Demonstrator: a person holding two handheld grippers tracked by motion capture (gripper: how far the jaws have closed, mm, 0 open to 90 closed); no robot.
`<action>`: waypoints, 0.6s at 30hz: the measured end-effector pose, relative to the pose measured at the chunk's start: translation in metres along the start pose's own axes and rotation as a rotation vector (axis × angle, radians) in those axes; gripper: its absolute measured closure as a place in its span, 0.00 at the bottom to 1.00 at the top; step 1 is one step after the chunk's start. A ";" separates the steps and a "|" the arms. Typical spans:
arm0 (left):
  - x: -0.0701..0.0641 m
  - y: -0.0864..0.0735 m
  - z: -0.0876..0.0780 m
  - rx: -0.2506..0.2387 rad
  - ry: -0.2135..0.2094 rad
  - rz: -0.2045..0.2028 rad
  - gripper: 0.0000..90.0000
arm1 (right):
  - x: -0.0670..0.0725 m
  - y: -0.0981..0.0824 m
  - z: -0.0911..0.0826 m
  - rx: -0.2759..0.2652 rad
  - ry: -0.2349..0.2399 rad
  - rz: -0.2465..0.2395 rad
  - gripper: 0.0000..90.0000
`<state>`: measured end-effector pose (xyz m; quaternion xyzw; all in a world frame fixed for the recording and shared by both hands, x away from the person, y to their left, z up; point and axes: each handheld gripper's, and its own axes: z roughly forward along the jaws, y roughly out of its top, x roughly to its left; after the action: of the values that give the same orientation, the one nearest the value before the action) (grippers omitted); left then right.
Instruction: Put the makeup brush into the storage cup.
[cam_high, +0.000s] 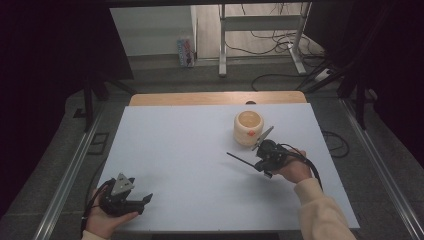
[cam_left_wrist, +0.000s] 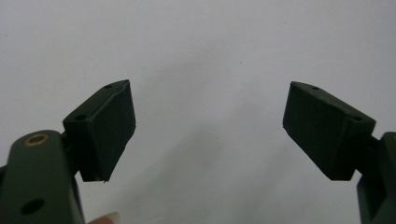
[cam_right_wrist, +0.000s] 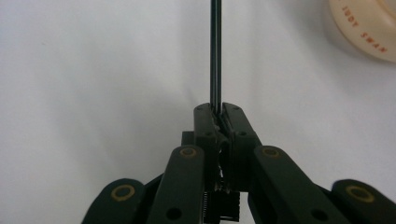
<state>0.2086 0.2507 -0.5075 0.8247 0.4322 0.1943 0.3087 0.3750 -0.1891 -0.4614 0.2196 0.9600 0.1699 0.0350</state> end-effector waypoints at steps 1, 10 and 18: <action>0.000 0.000 0.000 0.000 0.000 0.000 0.20 | 0.001 0.001 -0.001 -0.005 0.004 -0.003 0.95; -0.001 0.000 0.000 -0.003 0.003 0.003 0.20 | 0.008 0.008 -0.010 -0.039 0.034 -0.005 0.95; -0.001 0.001 -0.001 -0.010 0.003 0.008 0.20 | 0.015 0.012 -0.016 -0.088 0.085 -0.011 0.95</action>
<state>0.2082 0.2496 -0.5067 0.8248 0.4283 0.1988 0.3112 0.3647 -0.1773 -0.4425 0.2054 0.9534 0.2210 0.0044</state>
